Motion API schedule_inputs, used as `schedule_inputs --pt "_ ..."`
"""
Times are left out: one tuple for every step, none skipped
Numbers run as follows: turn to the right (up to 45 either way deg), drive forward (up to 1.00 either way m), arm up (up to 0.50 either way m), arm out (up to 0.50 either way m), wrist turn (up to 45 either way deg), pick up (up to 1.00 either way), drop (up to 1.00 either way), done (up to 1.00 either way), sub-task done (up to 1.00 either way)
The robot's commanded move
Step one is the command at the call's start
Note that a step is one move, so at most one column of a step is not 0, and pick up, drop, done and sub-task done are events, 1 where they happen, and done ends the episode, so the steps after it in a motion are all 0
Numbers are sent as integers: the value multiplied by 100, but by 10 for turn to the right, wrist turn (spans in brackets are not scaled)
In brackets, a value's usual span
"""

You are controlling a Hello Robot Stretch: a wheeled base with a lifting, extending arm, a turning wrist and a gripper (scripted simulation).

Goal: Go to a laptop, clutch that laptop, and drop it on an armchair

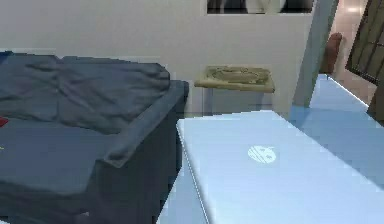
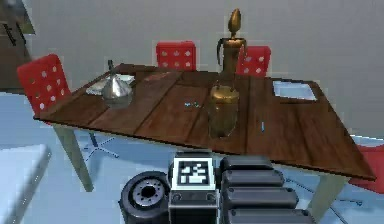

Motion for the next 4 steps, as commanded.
schedule_inputs --pt "-450 0 0 0 0 0 0 0 0" --pt "-330 0 0 0 0 0 0 0 0" --pt "-30 0 0 0 0 0 0 0 0" --pt "0 100 0 0 0 0 0 0 0"
